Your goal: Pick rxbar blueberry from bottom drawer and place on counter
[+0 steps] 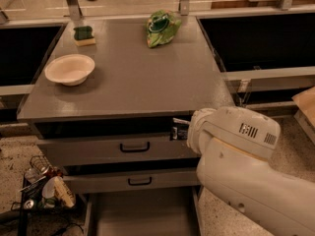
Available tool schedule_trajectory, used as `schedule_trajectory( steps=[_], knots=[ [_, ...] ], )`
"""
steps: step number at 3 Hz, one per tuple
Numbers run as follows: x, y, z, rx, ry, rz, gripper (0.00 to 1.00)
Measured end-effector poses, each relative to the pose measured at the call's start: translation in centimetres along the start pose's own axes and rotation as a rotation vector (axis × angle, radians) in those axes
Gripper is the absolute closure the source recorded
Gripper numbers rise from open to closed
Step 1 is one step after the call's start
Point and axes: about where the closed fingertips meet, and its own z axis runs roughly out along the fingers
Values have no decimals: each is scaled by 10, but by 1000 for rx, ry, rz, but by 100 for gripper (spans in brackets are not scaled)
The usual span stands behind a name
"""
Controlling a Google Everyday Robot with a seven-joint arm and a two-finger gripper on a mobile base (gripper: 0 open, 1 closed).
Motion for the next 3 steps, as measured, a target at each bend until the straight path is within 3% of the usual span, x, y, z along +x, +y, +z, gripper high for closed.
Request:
schedule_trajectory(
  steps=[1,2,3],
  knots=[
    [0,0,0,-1,0,-1,100],
    [7,-17,-4,37,24,27,100],
    [19,-77,-18,150,72,48,100]
  ],
)
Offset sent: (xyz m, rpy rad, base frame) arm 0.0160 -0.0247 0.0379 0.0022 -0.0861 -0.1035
